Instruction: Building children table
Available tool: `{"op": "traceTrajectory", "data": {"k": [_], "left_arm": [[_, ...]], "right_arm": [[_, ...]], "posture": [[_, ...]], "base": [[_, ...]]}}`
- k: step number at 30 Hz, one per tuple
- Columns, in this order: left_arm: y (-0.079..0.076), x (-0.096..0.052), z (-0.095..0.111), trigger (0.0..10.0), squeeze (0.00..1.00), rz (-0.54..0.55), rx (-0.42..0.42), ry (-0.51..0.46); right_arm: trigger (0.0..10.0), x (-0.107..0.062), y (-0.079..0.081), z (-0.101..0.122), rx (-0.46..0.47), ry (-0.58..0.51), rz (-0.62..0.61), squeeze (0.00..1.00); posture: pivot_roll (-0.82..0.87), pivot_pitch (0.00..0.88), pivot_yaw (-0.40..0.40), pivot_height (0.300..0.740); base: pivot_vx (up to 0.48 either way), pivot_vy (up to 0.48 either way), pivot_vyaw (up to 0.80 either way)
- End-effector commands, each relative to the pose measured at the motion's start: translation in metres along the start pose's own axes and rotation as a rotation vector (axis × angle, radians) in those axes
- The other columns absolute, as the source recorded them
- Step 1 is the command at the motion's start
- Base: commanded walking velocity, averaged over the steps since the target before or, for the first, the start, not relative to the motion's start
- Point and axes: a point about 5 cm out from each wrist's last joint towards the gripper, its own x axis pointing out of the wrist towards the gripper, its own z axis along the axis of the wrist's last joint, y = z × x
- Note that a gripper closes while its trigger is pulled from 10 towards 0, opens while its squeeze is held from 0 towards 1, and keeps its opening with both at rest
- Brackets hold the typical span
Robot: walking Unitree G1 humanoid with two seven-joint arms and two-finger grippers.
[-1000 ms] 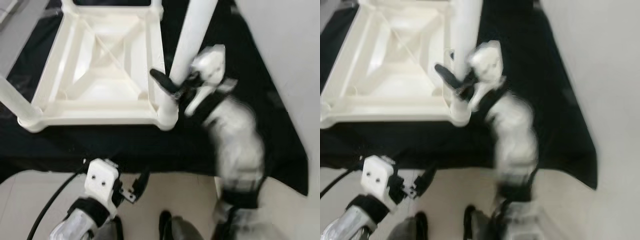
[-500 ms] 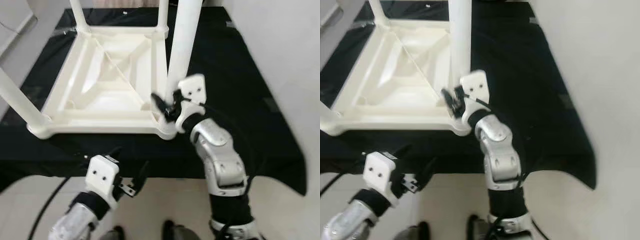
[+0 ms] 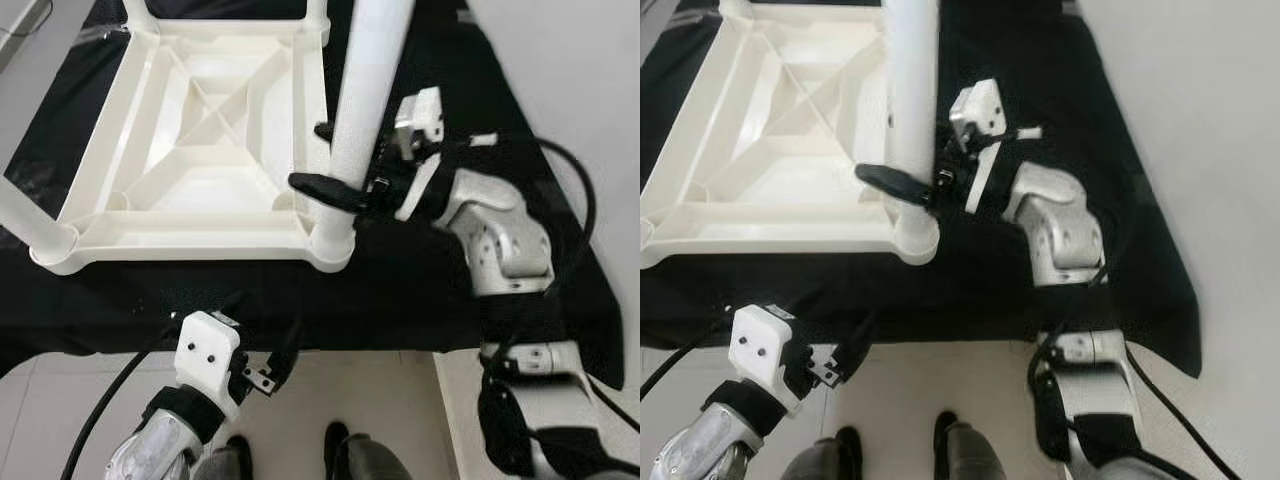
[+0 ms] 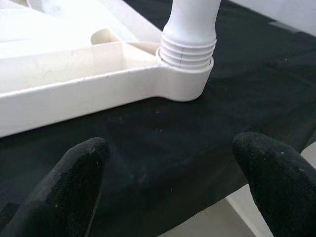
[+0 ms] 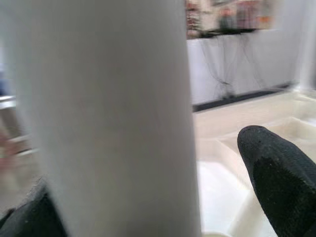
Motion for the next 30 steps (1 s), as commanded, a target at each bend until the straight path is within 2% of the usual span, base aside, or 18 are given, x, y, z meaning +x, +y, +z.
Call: {"op": "traceTrajectory", "data": {"k": [1, 2, 8, 9, 10, 11, 15, 20, 21, 22, 23, 24, 25, 27, 28, 29, 30], "left_arm": [[-0.001, -0.004, 0.0, 10.0, 0.0, 0.007, 0.002, 0.009], [-0.001, -0.004, 0.0, 10.0, 0.0, 0.007, 0.002, 0.011], [-0.001, -0.005, -0.001, 10.0, 0.0, 0.008, 0.001, 0.014], [-0.001, -0.005, -0.002, 10.0, 0.0, 0.009, 0.0, 0.015], [-0.001, -0.005, -0.002, 10.0, 0.0, 0.009, 0.0, 0.015], [-0.002, -0.004, -0.002, 10.0, 0.0, 0.009, 0.0, 0.016], [-0.002, -0.003, -0.003, 10.0, 0.0, 0.007, -0.002, 0.016], [-0.002, 0.0, -0.003, 10.0, 0.0, 0.004, -0.002, 0.014], [-0.002, 0.001, -0.004, 10.0, 0.0, 0.003, -0.003, 0.013], [-0.002, 0.001, -0.004, 10.0, 0.0, 0.003, -0.003, 0.013], [-0.002, 0.002, -0.005, 10.0, 0.0, 0.003, -0.004, 0.011], [-0.002, 0.003, -0.005, 10.0, 0.0, 0.003, -0.005, 0.008], [-0.002, 0.003, -0.005, 10.0, 0.0, 0.003, -0.005, 0.008], [-0.003, 0.005, -0.005, 10.0, 0.0, 0.003, -0.006, 0.001], [-0.001, 0.006, -0.005, 10.0, 0.0, 0.003, -0.006, -0.002], [-0.001, 0.006, -0.005, 10.0, 0.0, 0.003, -0.006, -0.002], [0.0, 0.006, -0.005, 10.0, 0.0, 0.004, -0.005, -0.004]], "right_arm": [[10.0, 0.001, 0.003, 0.003, -0.004, -0.012, 0.109, 0.0], [10.0, 0.002, 0.001, 0.008, -0.015, -0.014, 0.175, 0.0], [10.0, 0.006, -0.001, 0.017, -0.022, -0.022, 0.276, 0.0], [1.1, 0.008, -0.002, 0.023, -0.01, -0.033, 0.335, 0.0], [1.1, 0.008, -0.002, 0.023, -0.01, -0.033, 0.335, 0.0], [0.0, 0.01, -0.002, 0.025, 0.009, -0.044, 0.385, 0.0], [0.0, 0.011, -0.002, 0.024, 0.016, -0.063, 0.419, 0.0], [0.0, 0.01, -0.002, 0.017, -0.003, -0.08, 0.382, 0.0], [0.0, 0.008, -0.002, 0.015, -0.021, -0.081, 0.326, 0.0], [0.0, 0.008, -0.002, 0.015, -0.021, -0.081, 0.326, 0.0], [0.0, 0.006, -0.001, 0.013, -0.049, -0.083, 0.234, 0.0], [0.0, 0.006, 0.001, 0.008, -0.053, -0.087, 0.077, 0.0], [0.0, 0.006, 0.001, 0.008, -0.053, -0.087, 0.077, 0.0], [0.0, 0.009, 0.01, -0.013, -0.025, -0.044, -0.374, 0.0], [0.0, 0.004, 0.023, -0.04, -0.041, 0.115, -0.711, 0.0], [0.0, 0.004, 0.023, -0.04, -0.041, 0.115, -0.711, 0.0], [0.0, 0.003, 0.046, -0.057, -0.012, 0.187, -0.869, 0.0]], "posture": [[0.1, 0.333, -0.077, 0.74], [0.11, 0.332, -0.082, 0.74], [0.08, 0.321, -0.085, 0.74], [0.07, 0.32, -0.087, 0.74], [0.07, 0.32, -0.087, 0.74], [0.06, 0.312, -0.084, 0.74], [0.06, 0.308, -0.074, 0.74], [0.05, 0.301, -0.072, 0.74], [0.05, 0.295, -0.075, 0.74], [0.05, 0.295, -0.075, 0.74], [0.04, 0.287, -0.086, 0.74], [0.03, 0.283, -0.093, 0.74], [0.03, 0.283, -0.093, 0.74], [0.03, 0.279, -0.1, 0.74], [0.02, 0.273, -0.104, 0.74], [0.02, 0.273, -0.104, 0.74], [0.0, 0.28, -0.106, 0.74]], "base": [[0.0, 0.0, 0.0], [0.0, 0.0, 0.0], [0.0, 0.0, 0.0], [0.0, 0.0, 0.0], [0.0, 0.0, 0.0], [0.0, 0.0, 0.0], [0.0, 0.0, 0.0], [0.0, 0.0, 0.0], [0.0, 0.0, 0.0], [0.0, 0.0, 0.0], [0.0, 0.0, 0.0], [0.0, 0.0, 0.0], [0.0, 0.0, 0.0], [0.0, 0.0, 0.0], [0.0, 0.0, 0.0], [0.0, 0.0, 0.0], [0.0, 0.0, 0.0]]}}
